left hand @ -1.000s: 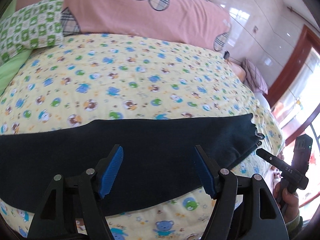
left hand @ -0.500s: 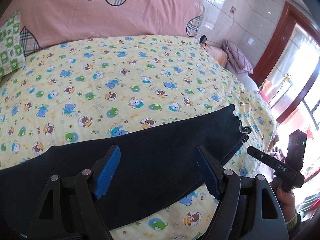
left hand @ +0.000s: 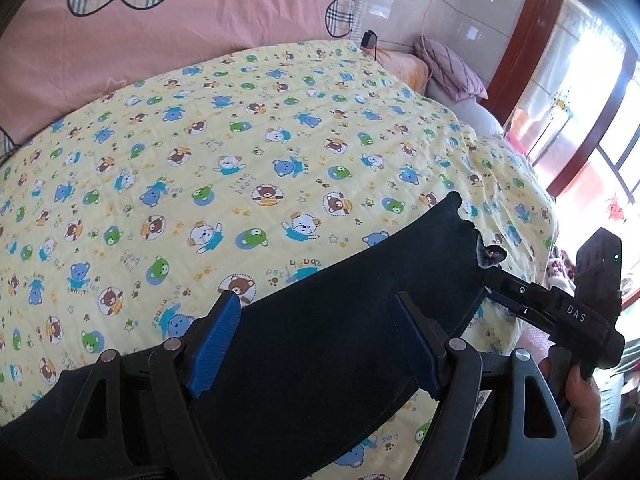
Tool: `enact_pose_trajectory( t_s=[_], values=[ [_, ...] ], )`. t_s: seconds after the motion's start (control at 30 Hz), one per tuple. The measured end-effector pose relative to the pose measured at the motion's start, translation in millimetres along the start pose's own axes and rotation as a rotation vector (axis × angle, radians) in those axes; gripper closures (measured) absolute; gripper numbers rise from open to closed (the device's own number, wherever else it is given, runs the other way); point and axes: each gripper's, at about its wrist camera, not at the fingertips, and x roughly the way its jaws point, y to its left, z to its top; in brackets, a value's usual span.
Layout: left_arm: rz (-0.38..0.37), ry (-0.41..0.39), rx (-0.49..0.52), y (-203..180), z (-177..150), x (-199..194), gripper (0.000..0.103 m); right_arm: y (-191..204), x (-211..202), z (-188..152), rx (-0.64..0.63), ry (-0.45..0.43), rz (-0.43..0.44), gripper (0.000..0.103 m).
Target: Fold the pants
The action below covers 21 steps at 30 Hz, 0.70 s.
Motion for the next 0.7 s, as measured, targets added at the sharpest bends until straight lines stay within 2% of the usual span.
enact_pose_trajectory(
  t_s=[0.17, 0.27, 0.3, 0.33, 0.37, 0.43, 0.57, 0.7],
  values=[
    [-0.015, 0.047, 0.056, -13.9, 15.1, 20.9, 0.025, -2.1, 4.7, 4.5, 0.051, -0.037, -0.003, 0.039],
    [-0.025, 0.076, 0.096, -23.5, 22.8, 31.8, 0.025, 0.8, 8.6, 6.1, 0.023, -0.053, -0.009, 0.040],
    [-0.030, 0.086, 0.109, -26.8, 25.9, 35.7, 0.025, 1.1, 10.5, 6.4, 0.004, -0.051, -0.015, 0.046],
    [-0.038, 0.097, 0.126, -30.9, 29.4, 39.9, 0.025, 0.2, 11.8, 6.9, -0.008, -0.049, -0.023, 0.058],
    [-0.051, 0.109, 0.146, -36.3, 33.2, 44.8, 0.025, -2.2, 12.6, 7.4, -0.016, -0.046, -0.026, 0.062],
    [-0.074, 0.129, 0.177, -43.4, 39.5, 52.7, 0.025, -7.9, 11.8, 8.5, -0.044, -0.037, -0.038, 0.082],
    [-0.113, 0.180, 0.245, -59.9, 52.5, 74.0, 0.025, -18.4, 5.9, 8.2, -0.079, -0.028, 0.025, 0.088],
    [-0.134, 0.195, 0.310, -75.1, 62.0, 91.3, 0.025, -40.1, 1.9, 9.0, -0.005, -0.018, 0.133, 0.090]
  ],
)
